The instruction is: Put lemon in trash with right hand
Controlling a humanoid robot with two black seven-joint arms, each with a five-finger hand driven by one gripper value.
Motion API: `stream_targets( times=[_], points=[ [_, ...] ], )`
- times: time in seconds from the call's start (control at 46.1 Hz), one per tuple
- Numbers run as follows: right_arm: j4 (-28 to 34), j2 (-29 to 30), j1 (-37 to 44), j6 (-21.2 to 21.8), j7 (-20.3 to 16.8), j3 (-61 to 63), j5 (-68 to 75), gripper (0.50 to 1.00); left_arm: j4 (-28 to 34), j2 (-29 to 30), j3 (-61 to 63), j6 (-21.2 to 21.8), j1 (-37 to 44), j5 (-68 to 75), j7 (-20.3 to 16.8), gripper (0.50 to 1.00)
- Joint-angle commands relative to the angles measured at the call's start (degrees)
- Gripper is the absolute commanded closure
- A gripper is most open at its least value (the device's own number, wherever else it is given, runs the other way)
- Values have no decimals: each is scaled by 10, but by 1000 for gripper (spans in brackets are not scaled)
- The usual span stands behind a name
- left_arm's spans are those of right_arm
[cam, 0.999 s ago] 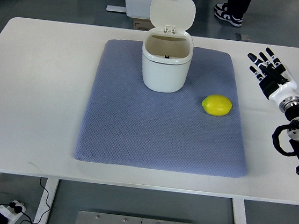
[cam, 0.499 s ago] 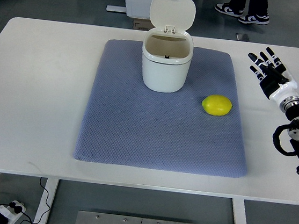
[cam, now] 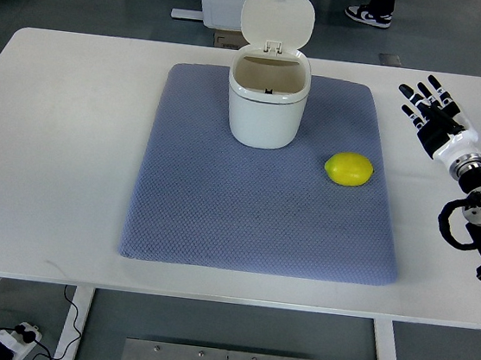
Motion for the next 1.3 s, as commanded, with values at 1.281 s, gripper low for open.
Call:
stream_targets(
  times=[1.281],
  points=[
    [4,-12,6,3,4,0,1,500,0,0,0,0,0,0,0,500]
  ],
)
